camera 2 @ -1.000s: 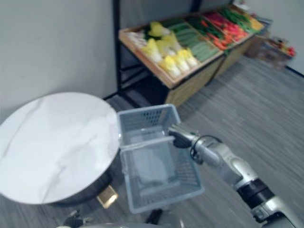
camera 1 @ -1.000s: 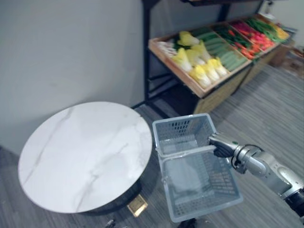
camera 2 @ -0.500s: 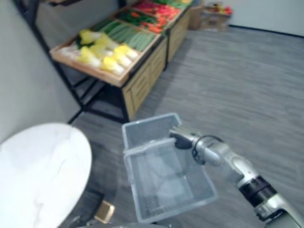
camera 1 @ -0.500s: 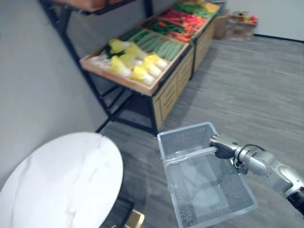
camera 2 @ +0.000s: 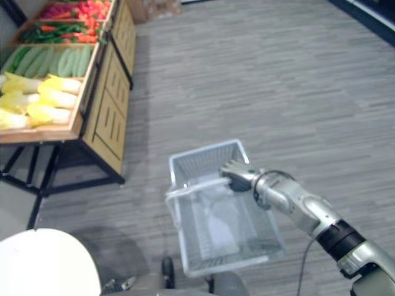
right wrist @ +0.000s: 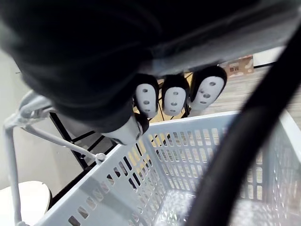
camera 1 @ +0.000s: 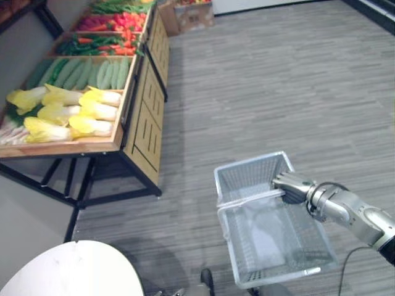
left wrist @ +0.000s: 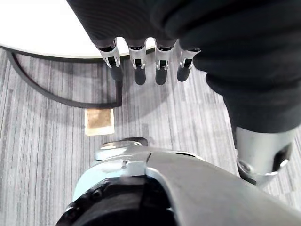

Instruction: Pick vegetable in the basket

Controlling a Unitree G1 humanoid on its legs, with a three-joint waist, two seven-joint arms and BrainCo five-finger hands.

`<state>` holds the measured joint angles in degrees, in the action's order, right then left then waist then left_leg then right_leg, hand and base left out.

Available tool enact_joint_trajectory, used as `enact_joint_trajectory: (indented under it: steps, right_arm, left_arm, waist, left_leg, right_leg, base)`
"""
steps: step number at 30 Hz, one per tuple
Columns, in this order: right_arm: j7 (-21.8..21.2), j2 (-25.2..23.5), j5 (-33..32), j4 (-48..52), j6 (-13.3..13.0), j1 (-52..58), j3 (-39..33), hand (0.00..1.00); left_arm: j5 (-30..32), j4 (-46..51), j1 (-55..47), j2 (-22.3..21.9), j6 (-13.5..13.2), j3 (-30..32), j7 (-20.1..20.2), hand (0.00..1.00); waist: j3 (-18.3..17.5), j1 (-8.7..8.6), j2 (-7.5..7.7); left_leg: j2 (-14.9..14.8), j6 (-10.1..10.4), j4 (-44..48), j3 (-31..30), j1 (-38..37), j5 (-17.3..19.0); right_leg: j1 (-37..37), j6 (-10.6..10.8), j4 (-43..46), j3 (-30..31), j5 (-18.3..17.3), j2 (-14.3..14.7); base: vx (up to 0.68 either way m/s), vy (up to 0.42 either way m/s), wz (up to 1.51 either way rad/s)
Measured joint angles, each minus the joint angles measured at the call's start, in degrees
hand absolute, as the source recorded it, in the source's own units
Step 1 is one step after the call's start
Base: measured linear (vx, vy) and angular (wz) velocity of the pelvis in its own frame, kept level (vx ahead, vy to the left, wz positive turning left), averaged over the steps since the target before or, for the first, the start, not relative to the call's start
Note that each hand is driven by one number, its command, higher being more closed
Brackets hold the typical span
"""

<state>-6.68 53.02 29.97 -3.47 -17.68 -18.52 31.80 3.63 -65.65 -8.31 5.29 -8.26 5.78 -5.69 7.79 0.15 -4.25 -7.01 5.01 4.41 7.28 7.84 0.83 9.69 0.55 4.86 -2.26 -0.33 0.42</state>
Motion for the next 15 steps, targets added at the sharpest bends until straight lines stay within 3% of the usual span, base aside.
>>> enact_joint_trajectory:
  steps: [4,9,11,13,15]
  right_arm:
    - [0.0,-3.7,0.5,-0.6,-0.1,4.9,-3.5,1.00]
    - [0.2,-7.4,0.5,-0.9,-0.1,7.1,-6.6,1.00]
    - [0.1,-8.0,0.6,-1.7,0.0,8.1,-6.7,1.00]
    - [0.1,-8.7,0.8,-2.1,0.2,8.6,-6.7,1.00]
    - [0.1,-9.9,1.3,-2.1,0.3,9.1,-6.8,1.00]
  left_arm:
    - [0.0,0.0,1.3,1.6,0.1,-3.1,-0.2,0.00]
    - [0.0,0.3,1.3,2.9,0.1,-5.2,-0.1,0.00]
    - [0.6,0.1,1.3,3.8,0.1,-6.1,-0.1,0.00]
    - [1.7,0.0,1.3,4.0,0.1,-6.7,-0.2,0.00]
    - [1.7,-0.4,1.2,4.9,0.2,-7.4,-0.1,0.00]
  waist:
    - [-0.2,0.38,1.65]
    - [-0.5,1.39,3.28]
    - [-0.3,1.17,4.46]
    - [-0.3,1.26,4.76]
    - [0.2,0.77,5.61]
  left_leg:
    - [3.6,-1.5,-2.7,0.0,-1.6,-0.2]
    - [5.9,-4.2,-3.1,2.1,-3.5,1.7]
    - [7.4,-5.3,-4.1,2.2,-5.6,2.8]
    - [7.7,-5.9,-5.6,2.2,-7.4,3.2]
    - [7.7,-7.0,-6.3,1.4,-10.8,3.7]
  right_leg:
    - [-2.1,2.1,-2.9,0.0,1.5,-3.4]
    - [-1.0,4.2,0.7,2.6,-0.7,-5.3]
    - [-0.3,4.8,5.6,2.7,-3.5,-6.8]
    - [2.7,5.0,14.5,2.2,-3.9,-6.9]
    - [7.3,1.6,28.4,0.0,-1.6,-7.9]
  base:
    - [0.09,0.198,0.13]
    - [0.05,0.143,-0.21]
    - [0.06,0.095,-0.03]
    - [0.04,0.076,-0.06]
    - [0.07,0.070,0.12]
